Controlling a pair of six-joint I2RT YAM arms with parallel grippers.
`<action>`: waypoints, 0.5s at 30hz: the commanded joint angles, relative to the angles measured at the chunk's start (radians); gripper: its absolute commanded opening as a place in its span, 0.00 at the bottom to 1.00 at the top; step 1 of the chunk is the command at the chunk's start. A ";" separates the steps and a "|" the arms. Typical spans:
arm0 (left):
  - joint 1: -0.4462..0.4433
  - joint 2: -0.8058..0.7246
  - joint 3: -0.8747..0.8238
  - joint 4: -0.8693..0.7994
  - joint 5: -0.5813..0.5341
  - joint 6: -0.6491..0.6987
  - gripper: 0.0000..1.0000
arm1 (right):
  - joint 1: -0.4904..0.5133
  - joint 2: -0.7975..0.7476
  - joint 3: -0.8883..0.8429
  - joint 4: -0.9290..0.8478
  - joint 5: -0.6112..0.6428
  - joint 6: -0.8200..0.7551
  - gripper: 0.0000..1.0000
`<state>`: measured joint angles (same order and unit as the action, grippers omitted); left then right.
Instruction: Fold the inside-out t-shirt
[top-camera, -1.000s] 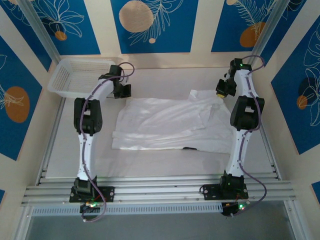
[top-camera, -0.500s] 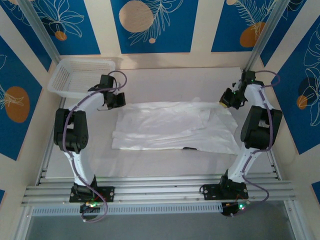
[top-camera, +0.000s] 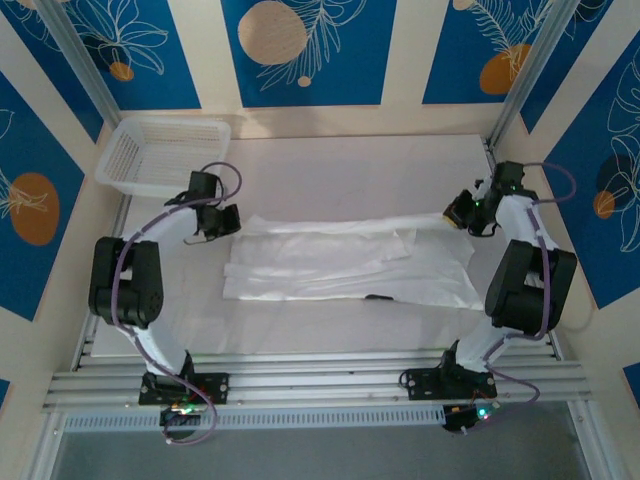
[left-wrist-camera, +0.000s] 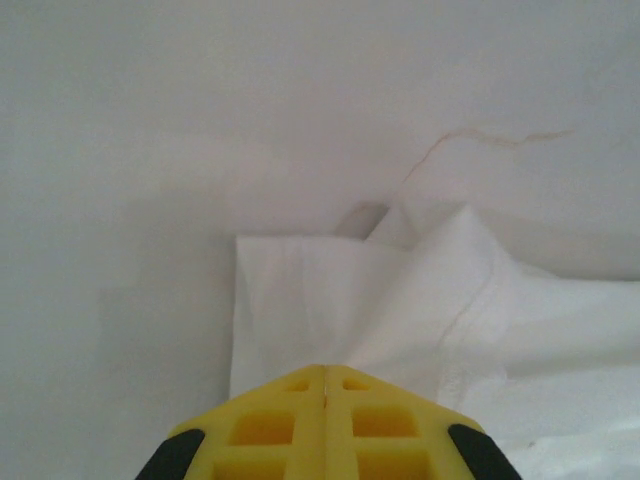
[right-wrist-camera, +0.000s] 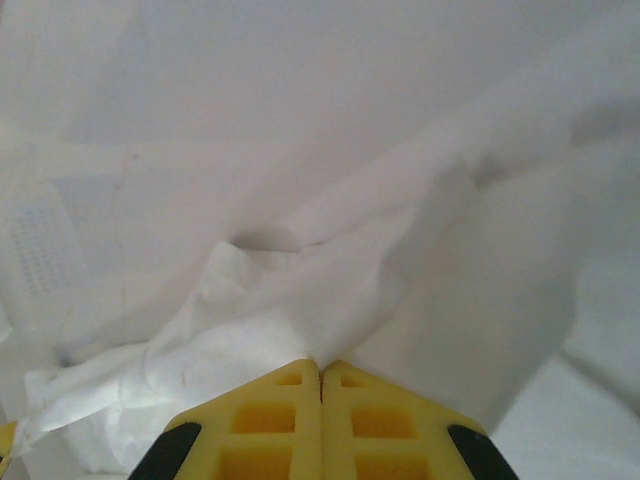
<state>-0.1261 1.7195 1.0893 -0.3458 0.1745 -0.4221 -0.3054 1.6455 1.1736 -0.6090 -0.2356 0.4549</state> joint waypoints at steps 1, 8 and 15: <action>0.017 -0.045 -0.142 0.081 -0.019 -0.063 0.00 | -0.036 -0.002 -0.146 0.089 0.045 0.052 0.00; 0.001 -0.118 -0.312 0.234 0.068 -0.045 0.01 | -0.068 0.046 -0.150 0.053 0.009 0.022 0.23; -0.007 -0.269 -0.299 0.206 0.055 -0.002 0.36 | 0.006 -0.093 -0.096 0.014 0.117 0.004 0.39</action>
<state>-0.1276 1.5341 0.7769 -0.1486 0.2207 -0.4580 -0.3378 1.6264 1.0321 -0.5743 -0.1669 0.4763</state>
